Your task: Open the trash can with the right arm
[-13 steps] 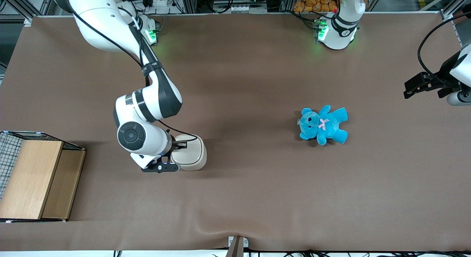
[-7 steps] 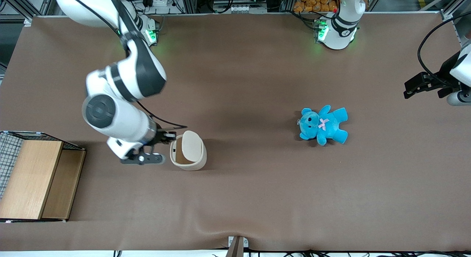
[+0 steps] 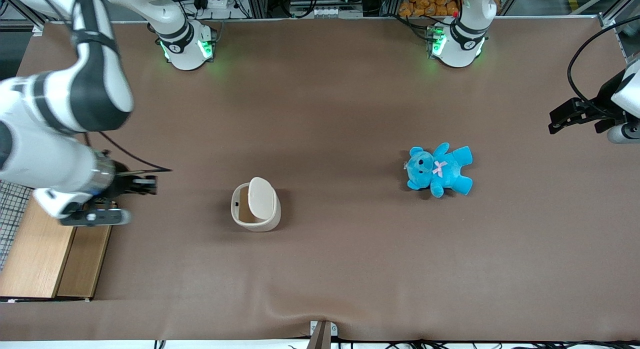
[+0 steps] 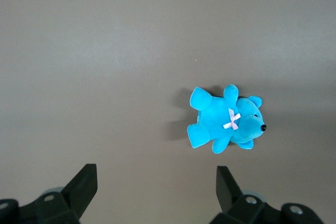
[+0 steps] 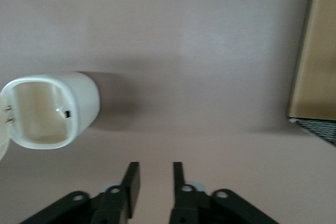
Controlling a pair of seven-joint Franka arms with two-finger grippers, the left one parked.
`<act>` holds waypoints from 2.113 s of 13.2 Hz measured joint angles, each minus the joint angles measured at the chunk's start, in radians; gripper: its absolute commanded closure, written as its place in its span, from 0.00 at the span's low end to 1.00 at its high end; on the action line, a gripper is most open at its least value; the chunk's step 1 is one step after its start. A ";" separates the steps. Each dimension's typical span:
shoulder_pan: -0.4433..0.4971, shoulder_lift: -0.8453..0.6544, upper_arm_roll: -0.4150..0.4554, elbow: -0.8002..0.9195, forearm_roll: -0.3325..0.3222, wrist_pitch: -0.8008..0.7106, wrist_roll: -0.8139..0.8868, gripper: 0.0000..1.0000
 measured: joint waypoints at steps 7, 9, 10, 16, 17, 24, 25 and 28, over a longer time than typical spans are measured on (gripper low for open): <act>-0.081 -0.149 -0.030 0.001 -0.032 -0.154 -0.012 0.00; -0.098 -0.210 -0.035 0.001 -0.037 -0.222 -0.017 0.00; -0.109 -0.238 -0.038 0.001 -0.042 -0.254 -0.035 0.00; -0.178 -0.354 -0.051 0.017 -0.055 -0.423 -0.089 0.00; -0.178 -0.382 -0.051 0.017 -0.055 -0.443 -0.087 0.00; -0.181 -0.429 -0.046 -0.014 -0.056 -0.489 -0.045 0.00; -0.181 -0.429 -0.045 -0.021 -0.056 -0.481 -0.043 0.00; -0.181 -0.426 -0.038 -0.047 -0.063 -0.443 -0.043 0.00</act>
